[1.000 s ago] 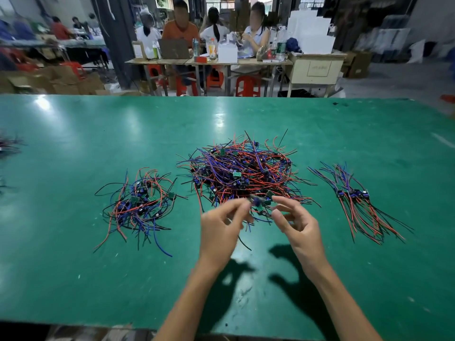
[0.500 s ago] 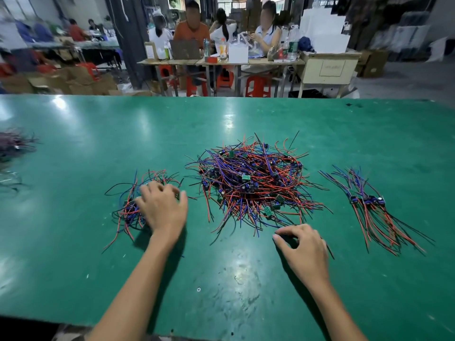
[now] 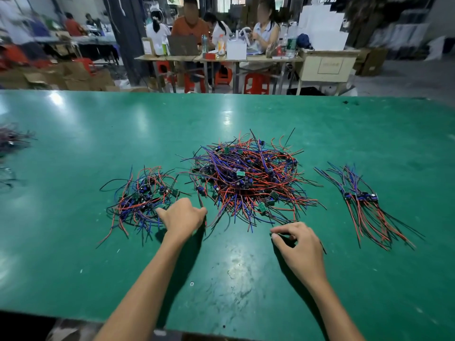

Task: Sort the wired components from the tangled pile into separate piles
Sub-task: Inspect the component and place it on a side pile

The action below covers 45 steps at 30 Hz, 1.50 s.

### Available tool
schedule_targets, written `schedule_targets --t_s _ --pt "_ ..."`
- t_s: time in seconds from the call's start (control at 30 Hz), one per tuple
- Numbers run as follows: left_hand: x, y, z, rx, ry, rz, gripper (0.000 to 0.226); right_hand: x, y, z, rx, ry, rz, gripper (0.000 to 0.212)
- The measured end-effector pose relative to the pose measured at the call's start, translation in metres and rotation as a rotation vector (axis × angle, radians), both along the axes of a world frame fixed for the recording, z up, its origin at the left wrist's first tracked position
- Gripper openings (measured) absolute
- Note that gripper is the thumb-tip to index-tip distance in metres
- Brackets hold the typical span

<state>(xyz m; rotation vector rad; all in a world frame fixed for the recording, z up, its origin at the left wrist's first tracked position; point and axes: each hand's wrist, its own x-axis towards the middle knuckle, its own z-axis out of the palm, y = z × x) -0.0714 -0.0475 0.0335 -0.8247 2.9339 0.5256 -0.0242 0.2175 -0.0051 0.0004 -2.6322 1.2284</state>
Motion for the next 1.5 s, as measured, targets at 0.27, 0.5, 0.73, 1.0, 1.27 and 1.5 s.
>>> schedule_targets --t_s 0.27,0.5,0.73,1.0,1.27,1.5 --pt "0.059 0.039 0.023 0.528 0.266 -0.138 0.039 0.004 -0.054 0.026 -0.429 -0.405 0.316 0.027" --pt "0.077 0.052 0.015 0.574 0.182 -0.339 0.028 -0.014 -0.081 0.036 -0.613 -0.725 0.376 0.045" --pt "0.075 0.034 0.017 0.876 0.153 -0.192 0.055 -0.006 -0.071 0.026 -0.622 -0.588 0.545 0.019" --pt "0.073 0.054 0.005 1.120 0.442 -0.119 0.029 0.001 -0.052 0.024 -0.138 0.065 0.459 0.021" --pt "0.073 0.057 -0.005 1.216 0.491 -0.129 0.030 0.024 -0.048 0.000 -0.212 0.049 0.328 0.028" --pt "0.068 0.041 0.004 1.478 0.576 0.058 0.028 0.024 -0.038 0.004 -0.737 -0.135 0.157 0.039"
